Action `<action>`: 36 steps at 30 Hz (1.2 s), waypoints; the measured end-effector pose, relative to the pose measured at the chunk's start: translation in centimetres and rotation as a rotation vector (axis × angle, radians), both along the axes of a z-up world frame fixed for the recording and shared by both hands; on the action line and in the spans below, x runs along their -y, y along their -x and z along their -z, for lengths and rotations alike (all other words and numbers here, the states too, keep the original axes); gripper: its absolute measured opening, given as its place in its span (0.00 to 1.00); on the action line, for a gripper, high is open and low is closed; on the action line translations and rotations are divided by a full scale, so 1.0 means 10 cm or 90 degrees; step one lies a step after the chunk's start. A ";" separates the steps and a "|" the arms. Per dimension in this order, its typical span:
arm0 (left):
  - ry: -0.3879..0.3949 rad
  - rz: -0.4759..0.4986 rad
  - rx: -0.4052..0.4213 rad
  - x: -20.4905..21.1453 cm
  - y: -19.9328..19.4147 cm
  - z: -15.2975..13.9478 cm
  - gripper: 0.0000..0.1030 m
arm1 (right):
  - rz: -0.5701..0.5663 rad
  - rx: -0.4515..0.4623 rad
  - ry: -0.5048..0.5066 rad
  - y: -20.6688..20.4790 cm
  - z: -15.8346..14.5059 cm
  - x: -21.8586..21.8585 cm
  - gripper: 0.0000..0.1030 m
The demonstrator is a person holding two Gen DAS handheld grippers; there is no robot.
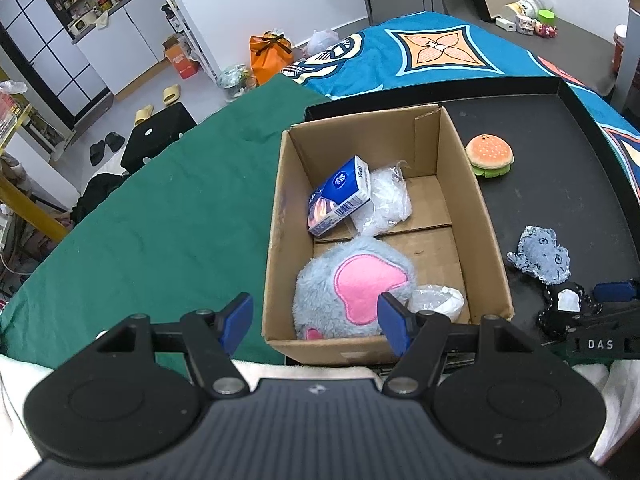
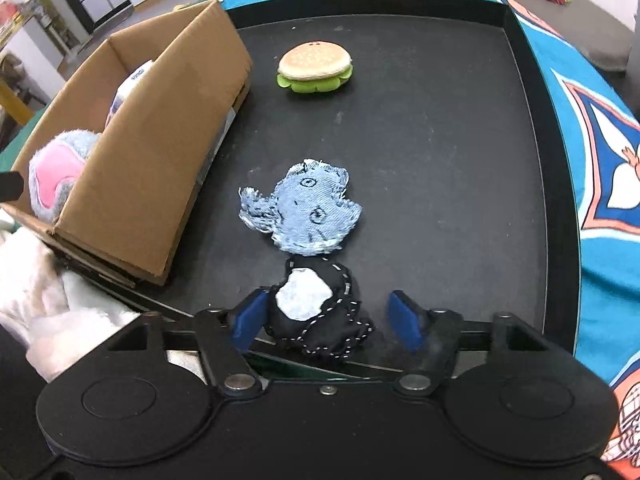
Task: Organize soft objects
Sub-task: 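Move the right gripper to the black-and-white plush and grasp it, then carry the black-and-white plush with the right gripper and release it into the box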
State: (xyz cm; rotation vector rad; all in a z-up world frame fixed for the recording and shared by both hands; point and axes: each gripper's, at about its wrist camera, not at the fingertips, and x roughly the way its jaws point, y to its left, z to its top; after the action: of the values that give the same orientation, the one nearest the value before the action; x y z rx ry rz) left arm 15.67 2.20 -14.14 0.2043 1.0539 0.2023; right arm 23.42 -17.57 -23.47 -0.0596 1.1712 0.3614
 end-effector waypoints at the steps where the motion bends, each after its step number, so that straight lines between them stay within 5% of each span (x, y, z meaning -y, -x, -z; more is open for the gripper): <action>1: -0.001 0.000 -0.001 0.01 0.00 0.00 0.65 | 0.000 0.001 -0.004 0.00 -0.01 0.00 0.39; 6: -0.006 0.004 0.001 0.03 0.04 -0.03 0.65 | 0.018 0.012 -0.018 0.02 -0.10 0.08 0.30; 36: 0.046 -0.030 0.032 -0.32 0.18 -0.10 0.65 | 0.012 0.149 -0.060 -0.03 -0.98 0.03 0.30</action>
State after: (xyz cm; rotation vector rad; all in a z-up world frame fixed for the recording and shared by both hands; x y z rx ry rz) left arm 13.85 5.44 -13.18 0.1090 1.0148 0.2110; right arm 23.76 -17.88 -13.70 -0.0075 0.9225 0.3822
